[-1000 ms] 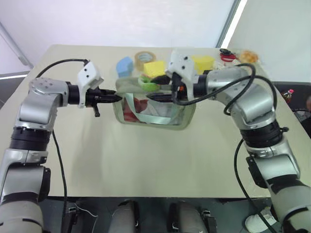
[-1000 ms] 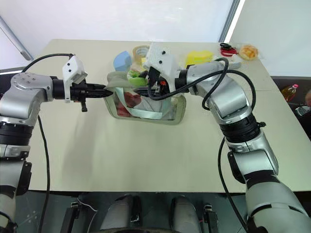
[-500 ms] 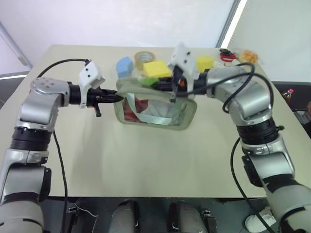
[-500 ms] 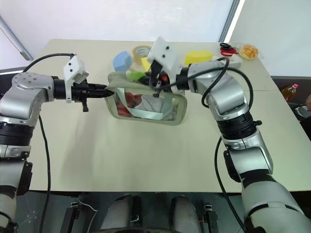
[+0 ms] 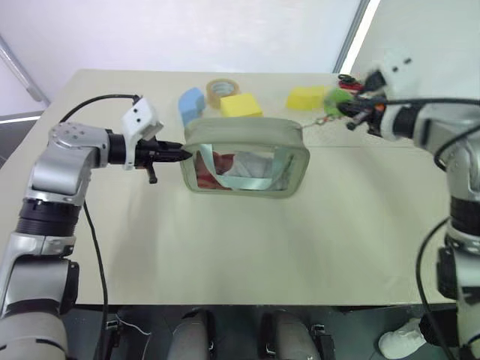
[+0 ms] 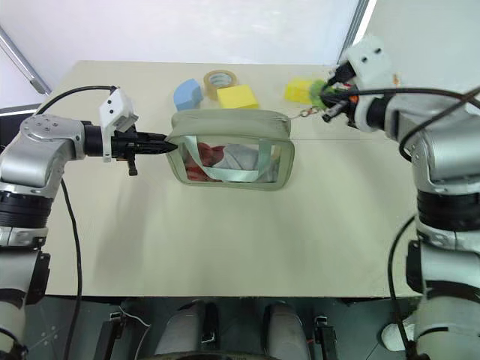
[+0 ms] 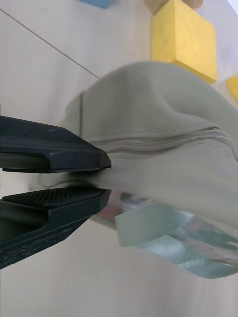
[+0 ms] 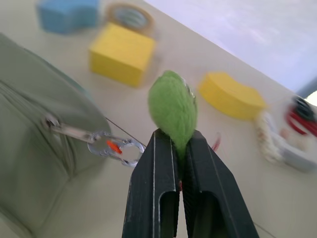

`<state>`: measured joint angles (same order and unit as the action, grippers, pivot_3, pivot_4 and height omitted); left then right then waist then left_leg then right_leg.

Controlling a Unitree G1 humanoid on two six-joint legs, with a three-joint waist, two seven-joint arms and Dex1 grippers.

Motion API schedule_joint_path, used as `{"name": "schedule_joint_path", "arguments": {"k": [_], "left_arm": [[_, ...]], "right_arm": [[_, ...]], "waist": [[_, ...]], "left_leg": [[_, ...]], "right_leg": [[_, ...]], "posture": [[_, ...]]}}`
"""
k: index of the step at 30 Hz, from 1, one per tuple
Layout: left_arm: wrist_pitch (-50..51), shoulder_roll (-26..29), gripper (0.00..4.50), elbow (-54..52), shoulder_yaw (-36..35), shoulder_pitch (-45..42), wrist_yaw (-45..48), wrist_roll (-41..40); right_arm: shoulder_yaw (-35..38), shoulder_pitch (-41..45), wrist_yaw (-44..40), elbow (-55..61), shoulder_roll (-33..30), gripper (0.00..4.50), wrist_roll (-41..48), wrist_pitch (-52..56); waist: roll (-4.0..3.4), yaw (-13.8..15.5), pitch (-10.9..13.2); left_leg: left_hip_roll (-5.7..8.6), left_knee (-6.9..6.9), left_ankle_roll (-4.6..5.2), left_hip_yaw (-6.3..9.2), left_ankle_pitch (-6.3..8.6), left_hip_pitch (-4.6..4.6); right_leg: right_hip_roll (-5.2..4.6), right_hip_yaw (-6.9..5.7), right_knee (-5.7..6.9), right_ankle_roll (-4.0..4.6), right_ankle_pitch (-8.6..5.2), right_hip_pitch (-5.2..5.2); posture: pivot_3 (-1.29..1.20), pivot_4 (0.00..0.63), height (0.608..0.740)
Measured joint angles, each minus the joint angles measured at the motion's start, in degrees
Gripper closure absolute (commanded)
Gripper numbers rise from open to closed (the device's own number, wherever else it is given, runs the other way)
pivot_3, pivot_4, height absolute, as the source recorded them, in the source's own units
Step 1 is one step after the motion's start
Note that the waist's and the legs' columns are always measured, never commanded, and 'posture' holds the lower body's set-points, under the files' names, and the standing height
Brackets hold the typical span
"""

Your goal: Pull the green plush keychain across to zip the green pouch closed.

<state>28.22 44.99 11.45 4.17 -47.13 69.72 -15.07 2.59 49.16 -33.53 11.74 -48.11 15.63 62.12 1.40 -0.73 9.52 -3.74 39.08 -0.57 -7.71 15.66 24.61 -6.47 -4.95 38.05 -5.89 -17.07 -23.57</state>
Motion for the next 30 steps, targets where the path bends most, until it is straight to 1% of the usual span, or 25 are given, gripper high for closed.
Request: {"name": "schedule_joint_path", "arguments": {"k": [3, 6, 8, 10, 12, 15, 19, 22, 24, 26, 27, 29, 30], "left_arm": [[0.4, -0.2, 4.0, -0.6, 0.0, 0.0, -0.1, -0.4], [1.3, -0.1, 4.0, -0.7, 0.0, 0.1, -0.6, -0.4], [1.7, -0.1, 4.0, -0.7, 0.0, 0.2, -1.1, -0.4], [1.8, -0.3, 4.0, -1.0, 0.0, 0.2, -1.2, -0.5], [2.1, -0.3, 4.0, -1.2, 0.0, 0.2, -1.2, -0.5], [2.5, -0.2, 4.0, -1.4, -0.1, 0.2, -1.2, -0.5], [3.2, -0.2, 4.0, -2.7, -0.4, 0.0, -1.2, -1.1], [5.3, -0.2, 3.18, -3.0, -1.0, -1.1, -1.0, -3.0], [6.5, 0.4, 2.2, -2.1, -1.5, -3.1, -0.1, -4.3], [7.3, 2.2, 1.09, -1.0, -2.7, -5.9, 0.7, -4.8], [7.7, 3.1, 0.69, -0.5, -3.3, -7.1, 1.2, -5.2], [7.9, 5.0, 0.69, -0.7, -3.2, -7.5, 3.1, -5.6], [7.8, 5.0, 0.69, -1.0, -3.0, -7.3, 3.9, -5.6]], "right_arm": [[0.1, -3.5, 4.5, 2.8, -0.1, 4.45, -2.7, 0.1], [0.6, -7.7, 8.7, 3.0, 1.7, 4.45, -4.9, 0.5], [3.2, -10.8, 12.0, 3.1, 8.7, 4.45, -5.1, 1.2], [3.4, -13.9, 14.1, 2.6, 14.6, 4.45, -4.6, 1.2], [3.3, -15.8, 15.7, 1.8, 18.3, 4.45, -4.6, 1.2], [3.5, -15.6, 17.0, 1.7, 19.6, 4.45, -4.6, 1.1], [4.1, -14.1, 17.2, 1.7, 19.3, 4.45, -4.6, 1.1], [4.4, -13.1, 16.9, 1.6, 18.3, 4.5, -4.6, 1.0], [4.4, -12.3, 16.5, 1.6, 18.1, 4.5, -4.6, 1.0], [4.2, -11.7, 16.2, 1.6, 18.1, 4.5, -4.4, 1.0], [4.1, -11.6, 16.1, 1.6, 18.0, 4.5, -4.3, 1.0], [3.4, -10.8, 15.7, 1.4, 18.0, 4.5, -4.1, 1.0], [3.2, -10.2, 15.6, 1.4, 18.1, 4.5, -4.1, 1.0]], "waist": [[0.0, 0.0, 0.0], [0.0, 0.2, 0.0], [0.05, 0.1, 0.0], [0.02, 0.1, 0.0], [-0.03, 0.1, 0.0], [-0.03, 0.1, 0.0], [-0.03, 0.0, 0.0], [-0.03, 0.0, 0.0], [-0.03, 0.0, 0.0], [-0.03, -0.1, 0.0], [-0.03, -0.1, 0.0], [-0.08, -0.3, 0.0], [-0.09, -0.2, 0.0]], "left_leg": [[0.0, -0.02, -0.02, 0.01, -0.01, -0.05], [0.01, 0.0, -0.02, 0.01, -0.01, -0.03], [0.0, 0.01, -0.02, 0.03, -0.01, -0.05], [0.0, 0.01, -0.02, 0.02, -0.01, -0.06], [0.01, 0.0, -0.02, 0.02, -0.01, -0.03], [0.01, 0.01, -0.02, 0.03, -0.01, -0.02], [0.01, -0.01, -0.02, 0.05, -0.01, -0.03], [0.01, -0.01, -0.02, 0.05, -0.01, -0.03], [0.01, -0.01, -0.02, 0.05, -0.01, -0.03], [0.01, -0.04, -0.02, 0.04, -0.01, -0.03], [0.01, -0.04, -0.02, 0.04, -0.01, -0.03], [0.01, -0.07, -0.02, 0.02, -0.01, -0.06], [0.01, -0.06, -0.02, 0.02, -0.01, -0.06]], "right_leg": [[0.0, 0.01, 0.01, 0.0, 0.0, 0.02], [0.0, 0.0, -0.01, 0.0, 0.0, 0.05], [0.01, -0.01, -0.02, 0.0, 0.0, 0.08], [0.02, 0.0, 0.0, 0.0, 0.0, 0.08], [0.02, 0.0, 0.01, 0.0, 0.0, 0.06], [0.01, 0.0, 0.0, 0.0, 0.0, 0.08], [0.02, 0.0, -0.01, 0.0, 0.0, 0.06], [0.02, 0.0, 0.0, 0.0, 0.0, 0.06], [0.02, 0.0, -0.01, 0.0, 0.0, 0.05], [0.02, 0.0, 0.0, 0.0, 0.0, 0.04], [0.02, 0.0, 0.0, 0.0, 0.0, 0.04], [0.02, 0.02, 0.0, 0.0, 0.0, 0.04], [0.02, 0.01, 0.0, 0.0, 0.0, 0.04]], "posture": [[0.0, 0.15, 0.74], [0.0, 0.15, 0.74], [0.0, 0.15, 0.74], [0.0, 0.15, 0.74], [0.0, 0.15, 0.74], [0.0, 0.15, 0.74], [0.0, 0.15, 0.74], [0.0, 0.15, 0.74], [0.0, 0.15, 0.74], [0.0, 0.15, 0.74], [0.0, 0.15, 0.74], [0.0, 0.15, 0.74], [0.0, 0.15, 0.74]]}}
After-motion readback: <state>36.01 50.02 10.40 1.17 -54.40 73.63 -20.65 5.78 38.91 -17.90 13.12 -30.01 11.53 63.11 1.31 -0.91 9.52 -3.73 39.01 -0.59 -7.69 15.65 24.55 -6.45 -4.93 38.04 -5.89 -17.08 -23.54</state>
